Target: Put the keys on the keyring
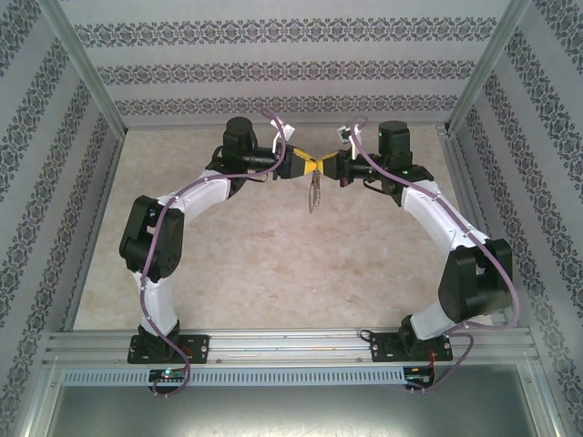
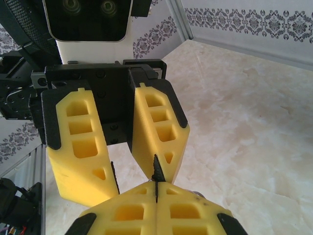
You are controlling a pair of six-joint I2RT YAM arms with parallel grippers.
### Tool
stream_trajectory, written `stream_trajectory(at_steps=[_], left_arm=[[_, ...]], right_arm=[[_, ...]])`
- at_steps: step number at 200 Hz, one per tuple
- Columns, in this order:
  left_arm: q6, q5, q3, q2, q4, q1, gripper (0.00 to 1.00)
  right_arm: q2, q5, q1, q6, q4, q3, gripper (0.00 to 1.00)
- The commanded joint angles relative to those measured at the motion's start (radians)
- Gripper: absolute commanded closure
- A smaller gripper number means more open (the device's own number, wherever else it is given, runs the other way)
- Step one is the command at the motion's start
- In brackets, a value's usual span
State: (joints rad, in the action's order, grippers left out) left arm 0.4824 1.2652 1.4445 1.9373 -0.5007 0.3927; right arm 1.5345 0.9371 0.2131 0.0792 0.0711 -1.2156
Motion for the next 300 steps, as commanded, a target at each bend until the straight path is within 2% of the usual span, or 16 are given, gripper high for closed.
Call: stream_trajectory(at_steps=[1, 54, 124, 171, 195, 213, 224, 247, 300], left_arm=[[0.009, 0.046, -0.001, 0.011, -0.046, 0.008, 0.71], [0.009, 0.05, -0.006, 0.008, -0.048, 0.008, 0.73], [0.028, 0.064, -0.019, 0.01, -0.092, 0.006, 0.81], [0.061, 0.065, -0.024, 0.014, -0.142, 0.007, 0.99], [0.085, 0.057, -0.025, 0.017, -0.174, 0.007, 1.0], [0.098, 0.035, -0.026, 0.017, -0.187, 0.007, 1.0], [0.101, 0.02, -0.025, 0.016, -0.186, 0.007, 1.0], [0.096, -0.018, -0.02, 0.006, -0.161, 0.006, 1.0], [0.089, -0.088, -0.012, -0.008, -0.122, 0.008, 1.0]], right_arm=[[0.0, 0.02, -0.008, -0.004, -0.03, -0.032, 1.0], [0.002, 0.018, -0.015, 0.001, -0.035, -0.028, 1.0], [0.005, 0.019, -0.021, 0.003, -0.041, -0.025, 1.0], [0.006, 0.02, -0.023, 0.005, -0.046, -0.021, 1.0], [0.004, 0.018, -0.023, 0.024, -0.064, -0.017, 1.0], [-0.01, 0.003, -0.028, 0.056, -0.102, 0.004, 0.72], [-0.019, -0.002, -0.036, 0.095, -0.139, 0.018, 0.63], [-0.046, -0.041, -0.054, 0.164, -0.184, 0.051, 0.58], [-0.132, -0.206, -0.057, 0.289, -0.277, 0.191, 0.57]])
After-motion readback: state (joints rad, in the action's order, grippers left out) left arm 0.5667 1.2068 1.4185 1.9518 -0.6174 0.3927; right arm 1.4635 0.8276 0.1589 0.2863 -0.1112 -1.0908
